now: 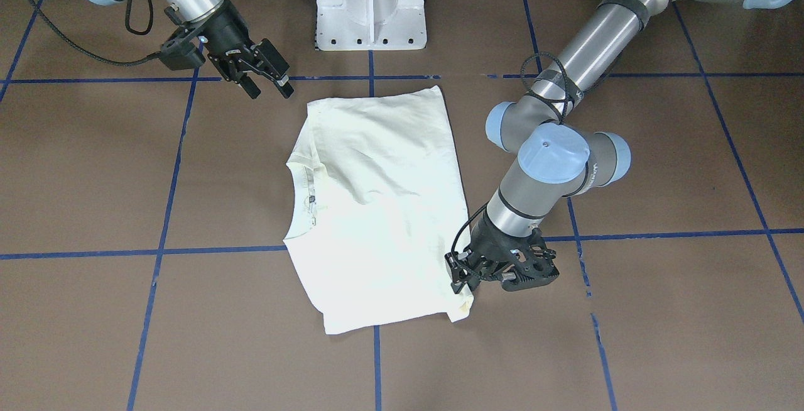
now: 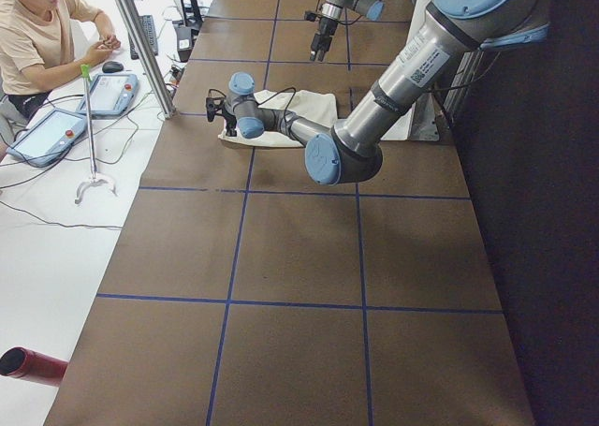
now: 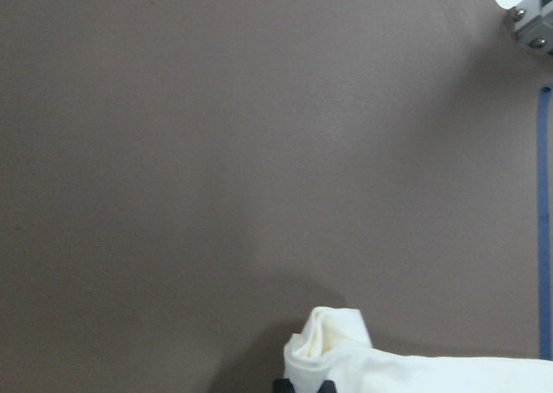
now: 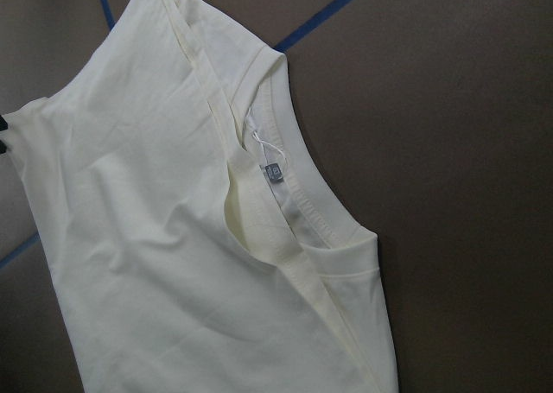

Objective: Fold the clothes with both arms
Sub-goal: 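Rotate the bundle upright with both grippers, left pulling away from robot, then hold the bundle corners with both grippers, right gripper at near edge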

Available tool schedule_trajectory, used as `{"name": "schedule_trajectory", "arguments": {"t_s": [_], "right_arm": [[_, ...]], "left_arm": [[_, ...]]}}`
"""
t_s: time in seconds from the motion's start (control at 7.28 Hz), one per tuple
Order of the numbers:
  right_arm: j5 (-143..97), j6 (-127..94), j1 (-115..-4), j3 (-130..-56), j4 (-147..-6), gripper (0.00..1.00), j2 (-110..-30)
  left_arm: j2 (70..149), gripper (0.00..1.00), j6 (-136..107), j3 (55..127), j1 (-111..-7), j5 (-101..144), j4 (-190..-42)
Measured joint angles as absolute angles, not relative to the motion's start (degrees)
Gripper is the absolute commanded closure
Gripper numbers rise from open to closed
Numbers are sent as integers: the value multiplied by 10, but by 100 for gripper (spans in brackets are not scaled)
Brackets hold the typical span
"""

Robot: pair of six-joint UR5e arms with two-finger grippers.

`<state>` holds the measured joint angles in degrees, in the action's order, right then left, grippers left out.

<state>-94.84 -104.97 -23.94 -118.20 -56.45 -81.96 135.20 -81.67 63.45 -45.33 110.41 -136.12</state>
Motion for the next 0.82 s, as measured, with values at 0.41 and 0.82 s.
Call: {"name": "schedule_trajectory", "arguments": {"t_s": [0.41,0.82], "right_arm": [[-900,-1050,-171,-1147,-754,5,-712],[-859,-1050,-128,-1094,-810,21,-674]], "left_arm": [[1260,16,-875,798,-446,1128,-1366],[1234,16,-913,832,-445,1148,-1365]]}}
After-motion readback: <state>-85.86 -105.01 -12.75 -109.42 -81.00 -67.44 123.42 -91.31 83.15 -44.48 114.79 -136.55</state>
